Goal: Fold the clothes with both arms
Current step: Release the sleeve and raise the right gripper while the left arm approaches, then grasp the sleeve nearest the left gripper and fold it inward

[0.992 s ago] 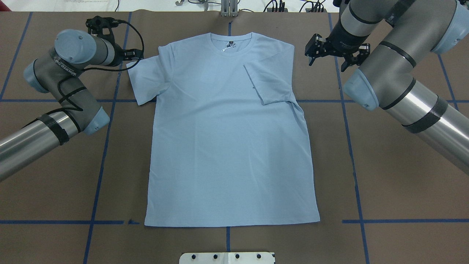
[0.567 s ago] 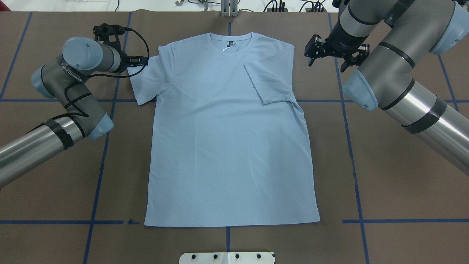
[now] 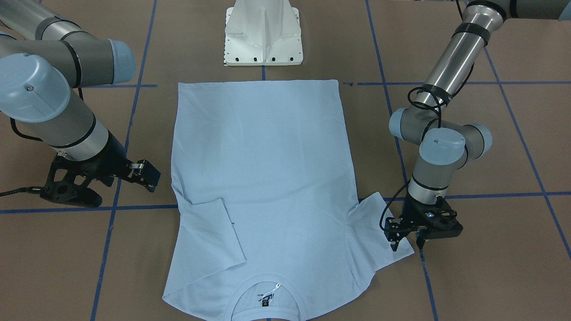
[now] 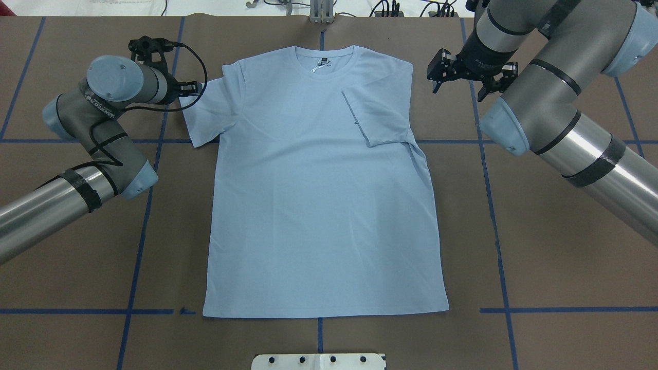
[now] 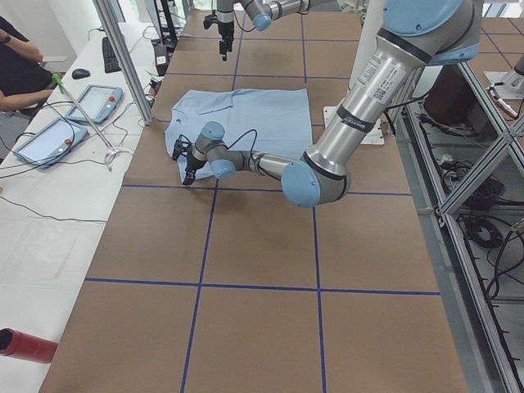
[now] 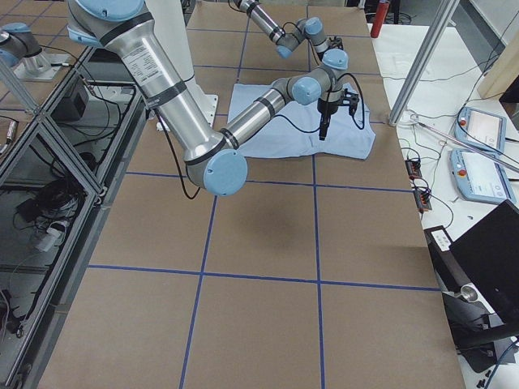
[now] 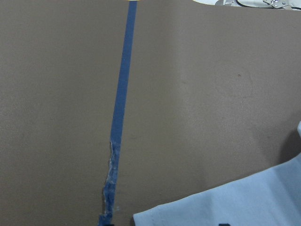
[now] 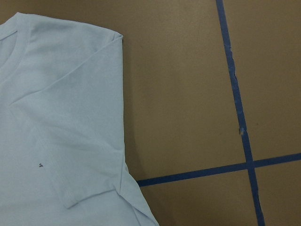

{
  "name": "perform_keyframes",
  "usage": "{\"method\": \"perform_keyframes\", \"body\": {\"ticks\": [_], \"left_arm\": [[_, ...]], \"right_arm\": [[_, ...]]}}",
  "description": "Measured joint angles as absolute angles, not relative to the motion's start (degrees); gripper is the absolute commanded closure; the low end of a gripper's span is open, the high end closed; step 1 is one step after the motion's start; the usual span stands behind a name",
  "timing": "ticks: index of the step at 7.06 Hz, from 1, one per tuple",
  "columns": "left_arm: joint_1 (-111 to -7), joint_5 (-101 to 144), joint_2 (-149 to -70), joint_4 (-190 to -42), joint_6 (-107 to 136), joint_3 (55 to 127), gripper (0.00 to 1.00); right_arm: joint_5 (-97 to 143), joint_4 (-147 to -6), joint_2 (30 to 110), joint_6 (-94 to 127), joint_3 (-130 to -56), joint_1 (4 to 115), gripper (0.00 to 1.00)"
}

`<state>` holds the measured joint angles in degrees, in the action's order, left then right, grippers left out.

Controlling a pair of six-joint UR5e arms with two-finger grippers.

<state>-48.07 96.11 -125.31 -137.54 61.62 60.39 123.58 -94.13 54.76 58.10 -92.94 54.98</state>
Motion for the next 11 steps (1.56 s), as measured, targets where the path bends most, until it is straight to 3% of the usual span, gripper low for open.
{"method": "perform_keyframes", "body": {"ticks": [1, 3, 4, 8, 11], "left_arm": [[-48.1, 96.1, -125.3, -137.5, 61.6, 60.3, 0.51], [-48.1, 96.0, -125.3, -137.5, 61.6, 60.1, 0.88], [-48.1, 96.0, -125.3, -137.5, 61.5, 60.1, 1.00], [-48.2, 96.4, -125.4, -136.2, 61.6, 62.7, 1.00], [-48.1, 96.7, -126.1, -119.7, 62.4, 76.6, 1.00]], "right_arm": [[123.6, -94.1, 54.8, 58.1, -92.8, 55.0, 0.00], [123.6, -94.1, 54.8, 58.1, -92.7, 55.0, 0.00], [123.6, -94.0, 54.7, 58.1, -92.6, 54.9, 0.00], [123.6, -92.7, 54.7, 58.1, -91.0, 55.0, 0.00], [123.6, -92.5, 54.7, 58.1, -90.8, 55.1, 0.00]]}}
